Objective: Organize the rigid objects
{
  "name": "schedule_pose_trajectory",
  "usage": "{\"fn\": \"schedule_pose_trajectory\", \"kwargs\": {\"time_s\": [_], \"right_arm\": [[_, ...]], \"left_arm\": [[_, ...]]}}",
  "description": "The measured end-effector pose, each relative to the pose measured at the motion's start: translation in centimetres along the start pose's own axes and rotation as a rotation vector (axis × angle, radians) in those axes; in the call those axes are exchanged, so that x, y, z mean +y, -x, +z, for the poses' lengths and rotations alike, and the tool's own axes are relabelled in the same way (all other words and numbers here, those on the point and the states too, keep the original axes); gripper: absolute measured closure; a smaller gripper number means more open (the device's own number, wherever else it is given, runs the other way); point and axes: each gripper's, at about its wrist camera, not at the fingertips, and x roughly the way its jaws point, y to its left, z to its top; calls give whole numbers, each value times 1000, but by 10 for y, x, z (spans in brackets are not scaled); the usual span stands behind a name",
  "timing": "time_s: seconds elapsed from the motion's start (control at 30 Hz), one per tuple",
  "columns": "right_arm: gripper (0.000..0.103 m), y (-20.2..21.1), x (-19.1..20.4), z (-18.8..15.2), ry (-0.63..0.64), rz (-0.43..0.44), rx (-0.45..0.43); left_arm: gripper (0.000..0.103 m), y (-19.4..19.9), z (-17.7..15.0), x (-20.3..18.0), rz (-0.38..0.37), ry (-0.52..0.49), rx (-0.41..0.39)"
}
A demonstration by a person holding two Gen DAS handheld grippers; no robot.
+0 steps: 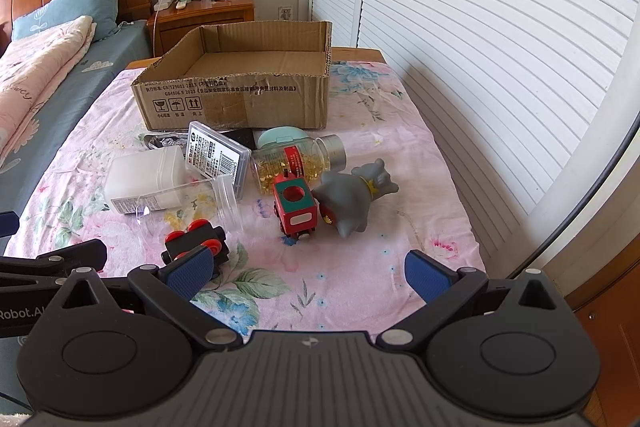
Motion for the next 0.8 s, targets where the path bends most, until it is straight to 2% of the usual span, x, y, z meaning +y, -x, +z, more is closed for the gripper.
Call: {"fn": "schedule_pose_trajectory", "kwargs": {"time_s": [0.8], "right_arm": [[0, -1, 0, 1, -1, 1, -1]], "left_arm": [[1, -1, 2, 0, -6, 1, 4]]}}
